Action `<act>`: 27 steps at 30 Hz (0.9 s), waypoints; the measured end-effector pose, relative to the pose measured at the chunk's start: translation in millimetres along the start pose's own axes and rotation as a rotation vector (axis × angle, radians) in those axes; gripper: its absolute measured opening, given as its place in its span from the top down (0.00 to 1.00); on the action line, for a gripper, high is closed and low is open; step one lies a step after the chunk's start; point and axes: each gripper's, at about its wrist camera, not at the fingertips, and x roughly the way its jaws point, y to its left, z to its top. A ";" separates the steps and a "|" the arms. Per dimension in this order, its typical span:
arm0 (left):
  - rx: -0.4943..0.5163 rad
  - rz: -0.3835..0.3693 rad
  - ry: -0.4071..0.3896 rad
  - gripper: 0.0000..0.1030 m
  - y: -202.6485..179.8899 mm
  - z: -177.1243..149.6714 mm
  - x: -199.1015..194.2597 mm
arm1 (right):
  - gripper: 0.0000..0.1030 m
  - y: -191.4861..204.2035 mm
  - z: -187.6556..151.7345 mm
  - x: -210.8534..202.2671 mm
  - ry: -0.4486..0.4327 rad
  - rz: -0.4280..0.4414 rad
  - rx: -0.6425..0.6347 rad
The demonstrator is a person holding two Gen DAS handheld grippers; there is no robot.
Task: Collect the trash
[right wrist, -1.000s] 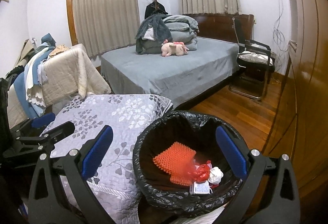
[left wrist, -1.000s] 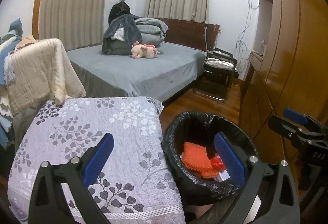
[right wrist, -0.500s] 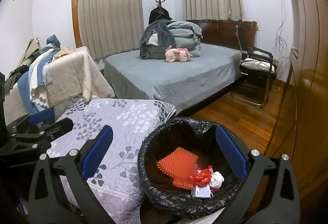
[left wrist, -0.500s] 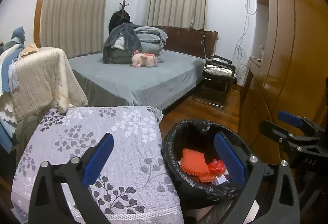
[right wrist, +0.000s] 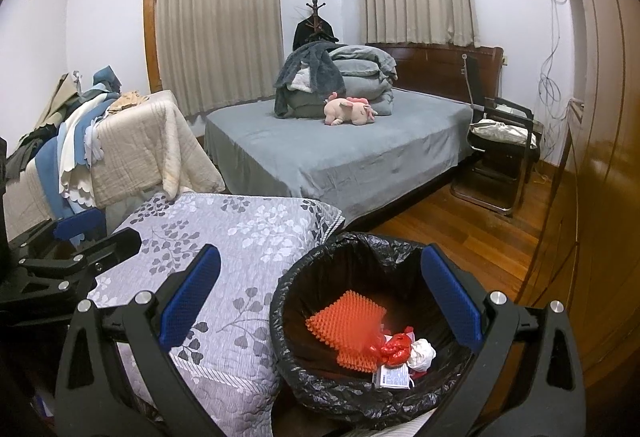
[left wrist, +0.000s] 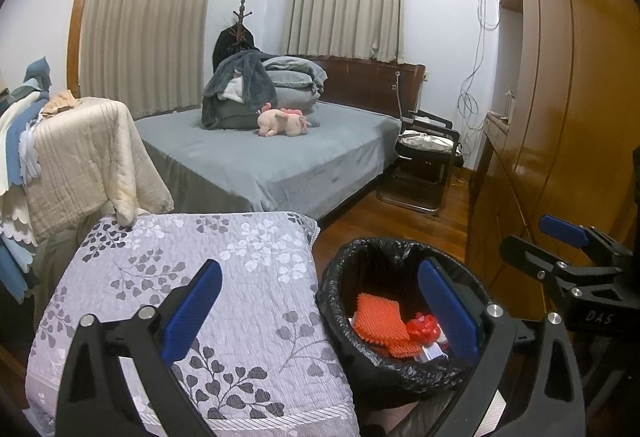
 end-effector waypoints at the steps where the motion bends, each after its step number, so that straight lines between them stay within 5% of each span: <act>1: 0.000 0.001 -0.001 0.06 -0.1 0.2 -0.1 | 0.05 0.2 0.0 -0.1 0.000 0.000 0.000; 27: 0.002 0.003 0.001 0.06 1.3 1.4 -0.8 | 0.05 3.0 0.2 0.5 0.003 0.003 -0.002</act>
